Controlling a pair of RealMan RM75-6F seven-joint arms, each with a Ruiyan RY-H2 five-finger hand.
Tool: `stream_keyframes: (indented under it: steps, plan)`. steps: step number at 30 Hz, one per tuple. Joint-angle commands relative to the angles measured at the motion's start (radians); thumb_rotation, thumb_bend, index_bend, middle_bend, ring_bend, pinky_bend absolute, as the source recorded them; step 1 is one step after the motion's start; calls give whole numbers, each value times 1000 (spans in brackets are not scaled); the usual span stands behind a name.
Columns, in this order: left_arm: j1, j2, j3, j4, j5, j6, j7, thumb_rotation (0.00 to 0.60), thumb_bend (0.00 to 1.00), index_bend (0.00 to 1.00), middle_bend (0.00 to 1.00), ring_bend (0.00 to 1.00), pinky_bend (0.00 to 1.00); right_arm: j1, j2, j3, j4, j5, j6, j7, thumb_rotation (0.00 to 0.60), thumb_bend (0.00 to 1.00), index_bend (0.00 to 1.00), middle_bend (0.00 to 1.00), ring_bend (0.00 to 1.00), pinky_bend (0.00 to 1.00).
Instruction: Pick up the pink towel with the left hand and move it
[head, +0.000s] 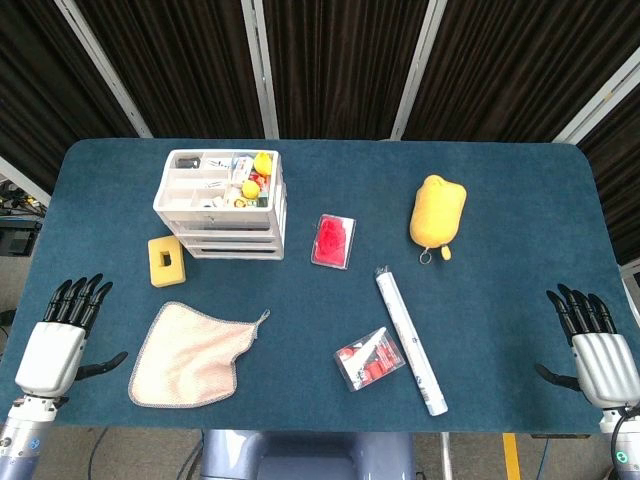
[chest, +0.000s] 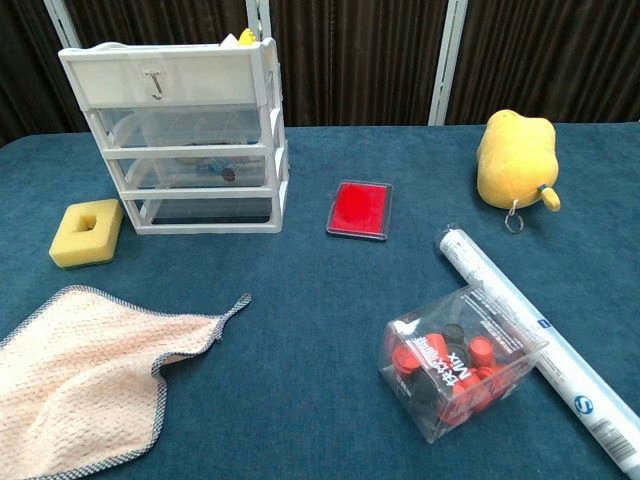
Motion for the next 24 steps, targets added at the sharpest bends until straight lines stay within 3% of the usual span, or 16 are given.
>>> stream_keyframes:
  steps: [1,24]
  plan:
    - [0,0,-1,0,0,1,0,515,0,4,0,0,0,-1,1,-1,0,-1,1,1,600,11,0,0,0,0]
    - [-2,1,2,-13,-14,-18,-1,515,0,4,0,0,0,-2,-6,5,5,7,4,-3,600,11,0,0,0,0]
